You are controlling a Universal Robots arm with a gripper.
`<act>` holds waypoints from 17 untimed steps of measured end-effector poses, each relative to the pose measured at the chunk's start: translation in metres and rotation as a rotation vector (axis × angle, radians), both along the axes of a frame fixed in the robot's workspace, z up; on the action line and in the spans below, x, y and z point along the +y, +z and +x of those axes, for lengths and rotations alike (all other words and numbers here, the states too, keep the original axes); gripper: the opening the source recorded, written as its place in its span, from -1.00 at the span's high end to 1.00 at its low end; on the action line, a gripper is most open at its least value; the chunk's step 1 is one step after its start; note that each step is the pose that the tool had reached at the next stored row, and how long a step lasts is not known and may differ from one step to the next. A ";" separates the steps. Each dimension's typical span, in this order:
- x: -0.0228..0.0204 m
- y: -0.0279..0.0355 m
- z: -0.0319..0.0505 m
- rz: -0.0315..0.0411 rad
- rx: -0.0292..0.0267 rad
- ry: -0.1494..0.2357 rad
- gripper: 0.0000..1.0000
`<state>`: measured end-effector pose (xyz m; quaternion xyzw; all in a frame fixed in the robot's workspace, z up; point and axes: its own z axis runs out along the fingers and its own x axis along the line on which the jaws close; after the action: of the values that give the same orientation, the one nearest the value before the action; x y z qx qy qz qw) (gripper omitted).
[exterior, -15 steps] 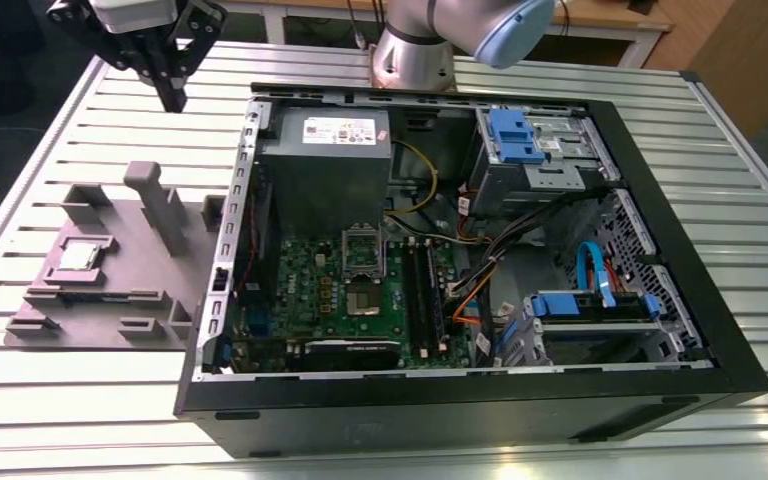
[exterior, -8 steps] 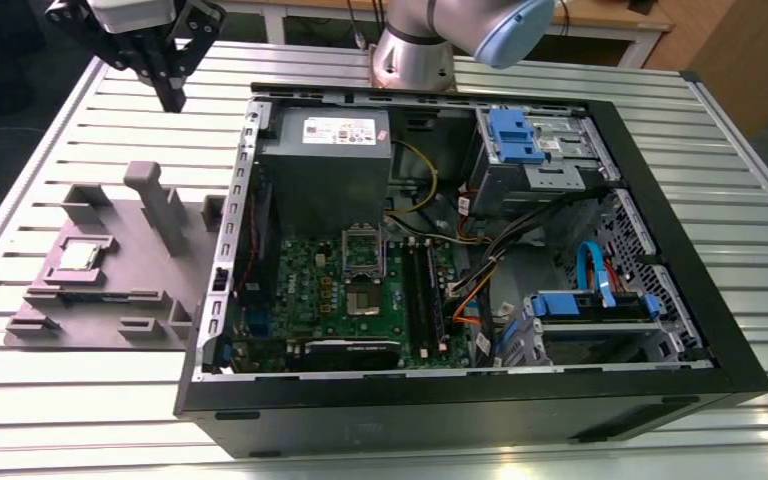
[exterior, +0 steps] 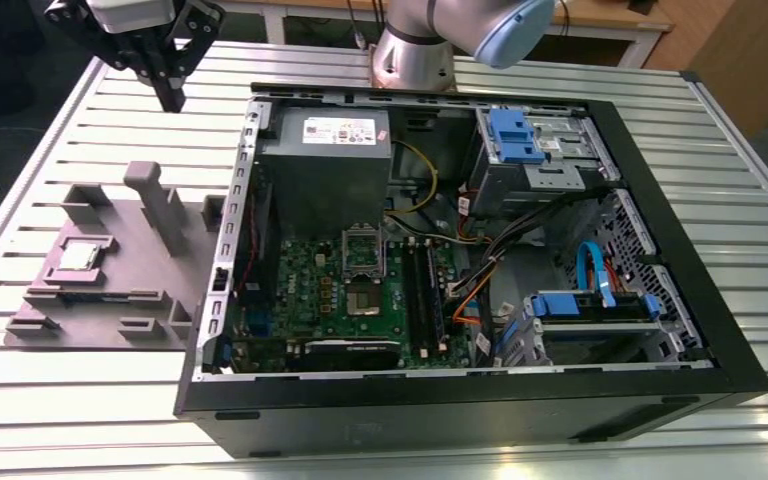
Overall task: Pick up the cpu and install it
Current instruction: 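Reach for the cpu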
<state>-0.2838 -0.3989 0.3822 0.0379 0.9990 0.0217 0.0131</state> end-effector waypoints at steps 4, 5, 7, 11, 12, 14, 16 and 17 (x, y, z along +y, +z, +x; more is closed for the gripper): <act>0.0000 -0.0002 -0.0025 0.0000 0.0000 0.000 0.80; 0.0000 -0.0004 -0.0035 0.0000 0.0000 0.000 0.80; 0.0000 -0.0009 -0.0055 0.0000 0.0000 0.000 0.80; 0.0000 -0.0025 -0.0119 -0.0001 0.0000 0.000 0.80; 0.0000 -0.0030 -0.0138 -0.0001 0.0000 0.000 0.80; 0.0000 -0.0039 -0.0175 -0.0001 0.0000 0.000 0.80; 0.0000 -0.0048 -0.0213 -0.0005 0.0000 0.000 0.80; 0.0000 -0.0053 -0.0233 -0.0008 0.0000 0.000 0.80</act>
<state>-0.3071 -0.3990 0.3769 0.0378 0.9990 0.0213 0.0131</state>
